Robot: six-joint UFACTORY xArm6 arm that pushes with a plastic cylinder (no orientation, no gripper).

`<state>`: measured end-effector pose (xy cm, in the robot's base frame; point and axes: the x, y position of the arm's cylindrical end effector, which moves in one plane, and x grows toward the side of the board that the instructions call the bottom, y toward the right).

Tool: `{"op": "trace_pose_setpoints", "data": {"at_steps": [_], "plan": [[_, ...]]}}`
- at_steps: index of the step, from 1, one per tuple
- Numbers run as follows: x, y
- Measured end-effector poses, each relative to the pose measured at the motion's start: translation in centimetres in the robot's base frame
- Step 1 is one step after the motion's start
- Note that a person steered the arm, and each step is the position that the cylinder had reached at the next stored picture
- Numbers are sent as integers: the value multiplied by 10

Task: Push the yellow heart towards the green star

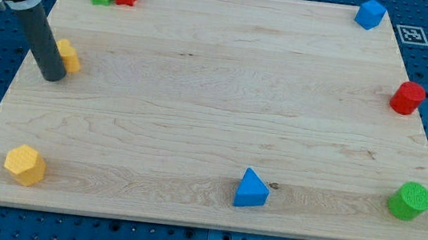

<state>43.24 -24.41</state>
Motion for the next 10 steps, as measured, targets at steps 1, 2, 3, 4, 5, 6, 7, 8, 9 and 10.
{"op": "trace_pose_setpoints", "data": {"at_steps": [1, 2, 3, 4, 5, 6, 7, 8, 9, 10], "plan": [[-4, 2], [-19, 11], [-30, 16], [-42, 19], [-51, 19], [-67, 19], [-83, 19], [-99, 19], [-115, 19], [-122, 19]]}}
